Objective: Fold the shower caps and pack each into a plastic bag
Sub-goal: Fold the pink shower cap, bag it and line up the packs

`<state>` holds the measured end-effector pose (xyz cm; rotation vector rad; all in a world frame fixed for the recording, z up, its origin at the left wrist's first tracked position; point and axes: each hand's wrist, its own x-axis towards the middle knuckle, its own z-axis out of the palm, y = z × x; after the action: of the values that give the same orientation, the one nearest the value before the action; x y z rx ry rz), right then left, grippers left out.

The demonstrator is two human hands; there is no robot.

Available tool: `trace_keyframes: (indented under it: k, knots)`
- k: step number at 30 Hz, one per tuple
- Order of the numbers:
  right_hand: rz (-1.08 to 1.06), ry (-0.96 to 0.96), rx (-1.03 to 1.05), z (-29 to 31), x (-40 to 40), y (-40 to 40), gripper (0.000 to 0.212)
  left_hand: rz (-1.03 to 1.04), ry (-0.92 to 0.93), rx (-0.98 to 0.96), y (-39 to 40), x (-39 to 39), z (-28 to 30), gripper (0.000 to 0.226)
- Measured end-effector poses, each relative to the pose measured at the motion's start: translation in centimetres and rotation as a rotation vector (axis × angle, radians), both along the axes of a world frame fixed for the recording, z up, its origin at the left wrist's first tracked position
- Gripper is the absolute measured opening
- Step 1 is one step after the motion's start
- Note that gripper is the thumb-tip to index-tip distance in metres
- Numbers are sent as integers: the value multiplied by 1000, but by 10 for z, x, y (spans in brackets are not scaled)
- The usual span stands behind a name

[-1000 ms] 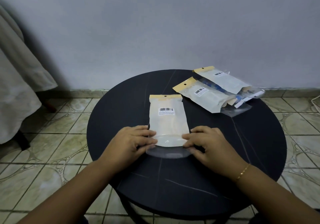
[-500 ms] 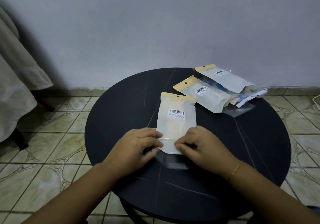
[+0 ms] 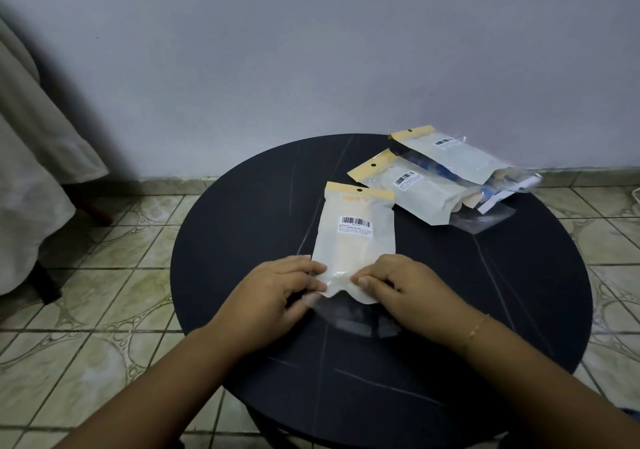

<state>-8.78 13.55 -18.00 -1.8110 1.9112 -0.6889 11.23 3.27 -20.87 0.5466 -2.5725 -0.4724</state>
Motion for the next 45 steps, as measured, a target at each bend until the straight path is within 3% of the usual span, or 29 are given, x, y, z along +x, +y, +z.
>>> trace_keyframes:
  k: [3,8,11,15,22,36,45]
  knots:
    - [-29,-185,20,8,-14,13,41,19,-1,12,1,2,2,31]
    - [61,-4,98,4,-28,26,57,59,32,52,1,1,2,38]
    - [20,-50,79,3,-27,26,43,116,60,127,1,1,3,40]
    - [-138,-156,-38,-1,-21,18,15,199,143,293,5,-3,11,26]
    - [-362,-438,-83,-1,-14,4,9,381,254,600,5,-8,15,8]
    - [-539,-323,20,-5,-13,-13,12,632,120,616,-11,-22,15,16]
    - [-594,-267,96,0,-12,-20,34,692,23,596,-15,-27,23,26]
